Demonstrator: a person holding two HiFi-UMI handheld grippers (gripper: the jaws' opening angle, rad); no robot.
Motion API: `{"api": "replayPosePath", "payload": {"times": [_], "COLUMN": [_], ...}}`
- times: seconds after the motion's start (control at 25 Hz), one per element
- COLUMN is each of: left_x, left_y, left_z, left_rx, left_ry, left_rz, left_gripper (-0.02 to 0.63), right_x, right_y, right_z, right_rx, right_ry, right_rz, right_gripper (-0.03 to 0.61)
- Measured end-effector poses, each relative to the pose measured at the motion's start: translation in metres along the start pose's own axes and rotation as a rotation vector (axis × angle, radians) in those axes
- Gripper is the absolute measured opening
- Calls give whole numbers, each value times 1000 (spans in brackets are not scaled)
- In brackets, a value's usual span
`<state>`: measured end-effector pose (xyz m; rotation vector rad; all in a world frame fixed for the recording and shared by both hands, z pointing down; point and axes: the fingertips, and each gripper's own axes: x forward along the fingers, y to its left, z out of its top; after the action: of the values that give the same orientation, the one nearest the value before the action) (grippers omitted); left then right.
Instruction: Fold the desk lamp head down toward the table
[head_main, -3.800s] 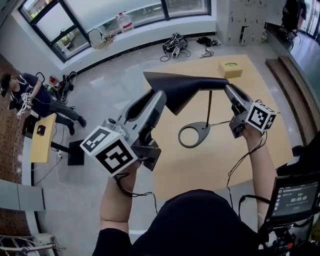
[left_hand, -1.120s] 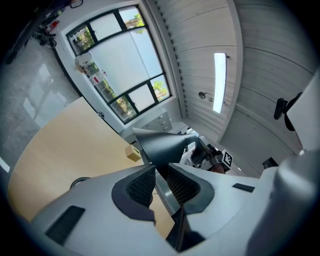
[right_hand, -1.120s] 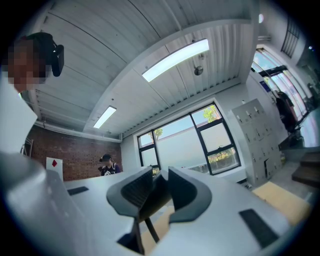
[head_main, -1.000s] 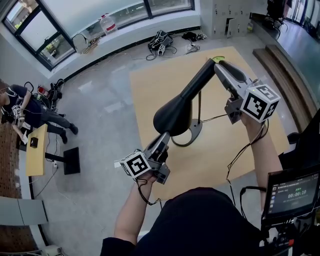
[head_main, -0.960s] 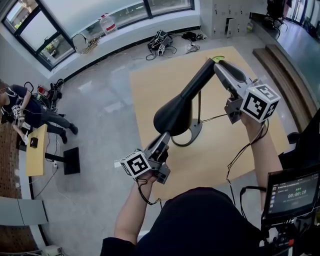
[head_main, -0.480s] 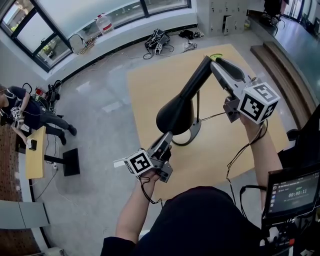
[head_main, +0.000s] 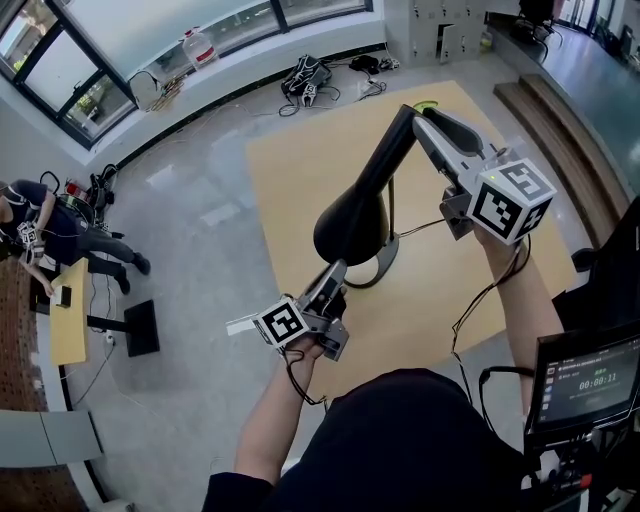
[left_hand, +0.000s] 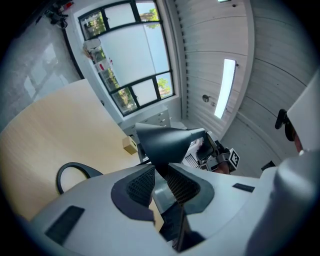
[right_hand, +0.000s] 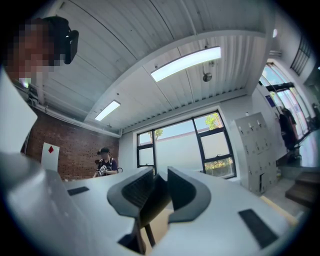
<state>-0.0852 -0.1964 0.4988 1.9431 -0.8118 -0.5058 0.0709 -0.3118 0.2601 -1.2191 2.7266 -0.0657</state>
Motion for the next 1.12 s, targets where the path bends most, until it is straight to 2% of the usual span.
{"api": "replayPosePath", "payload": {"times": [0.16,0.76,1.12], "left_x": [3,10,15], "left_y": [3,3,7], "left_z": [-3,-5,-6], "left_rx": [-35,-32,-19], "left_ry": [0,20,21], "left_rz": [-7,-5,34], "left_gripper": [71,71,71], "right_x": [0,-2,0], "right_y": [0,-9,-18], "right_z": [0,0,-1], "right_rx": [0,19,27], "right_ry": [-3,-19,-14], "right_rz": [-3,-21,-46], "right_gripper": [92,92,92]}}
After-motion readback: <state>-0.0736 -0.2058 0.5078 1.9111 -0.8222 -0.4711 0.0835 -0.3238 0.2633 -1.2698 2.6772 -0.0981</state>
